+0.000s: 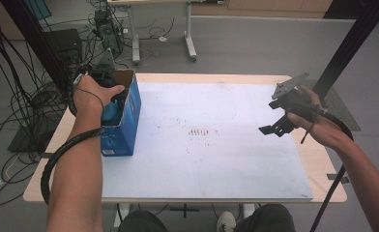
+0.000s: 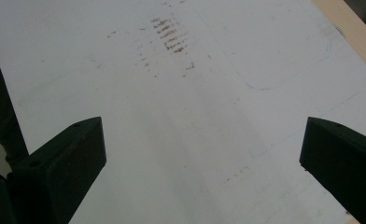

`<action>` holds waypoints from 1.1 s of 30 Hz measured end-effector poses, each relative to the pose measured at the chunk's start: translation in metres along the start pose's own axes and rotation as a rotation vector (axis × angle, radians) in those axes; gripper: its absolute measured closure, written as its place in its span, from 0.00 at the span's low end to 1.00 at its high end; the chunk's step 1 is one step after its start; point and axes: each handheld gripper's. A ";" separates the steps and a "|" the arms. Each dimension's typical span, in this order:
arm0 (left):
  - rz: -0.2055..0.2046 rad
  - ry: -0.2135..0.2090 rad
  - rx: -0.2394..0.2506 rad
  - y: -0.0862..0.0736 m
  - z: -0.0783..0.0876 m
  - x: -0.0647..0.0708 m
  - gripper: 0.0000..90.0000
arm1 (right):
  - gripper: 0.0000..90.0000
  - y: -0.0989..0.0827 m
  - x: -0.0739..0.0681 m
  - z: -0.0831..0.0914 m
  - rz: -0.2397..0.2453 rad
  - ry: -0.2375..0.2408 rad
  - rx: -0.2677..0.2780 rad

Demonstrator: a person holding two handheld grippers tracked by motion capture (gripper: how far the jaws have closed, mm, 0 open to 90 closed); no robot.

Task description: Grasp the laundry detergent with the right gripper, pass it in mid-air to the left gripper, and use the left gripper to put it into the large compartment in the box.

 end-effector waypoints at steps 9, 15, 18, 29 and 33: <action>0.004 -0.015 0.033 -0.012 0.022 -0.006 0.29 | 0.00 0.003 -0.003 -0.002 0.004 0.001 -0.008; -0.029 -0.024 0.079 -0.013 0.042 0.001 0.26 | 0.00 0.006 -0.005 -0.002 0.011 -0.007 -0.017; -0.046 -0.030 0.096 -0.012 0.049 0.007 0.24 | 0.00 0.008 -0.004 -0.002 0.011 -0.010 -0.018; -0.133 -0.067 0.147 0.003 0.061 0.051 0.18 | 0.00 0.014 -0.001 -0.008 0.013 -0.010 -0.045; -0.174 -0.071 0.151 0.010 0.059 0.069 0.16 | 0.00 0.014 0.001 -0.013 0.018 -0.007 -0.068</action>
Point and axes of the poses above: each handheld gripper's, and its own axes: z roughly backward along the jaws, y roughly out of its top, x roughly to its right, and after that the axes turned 8 degrees about -z, right-handed
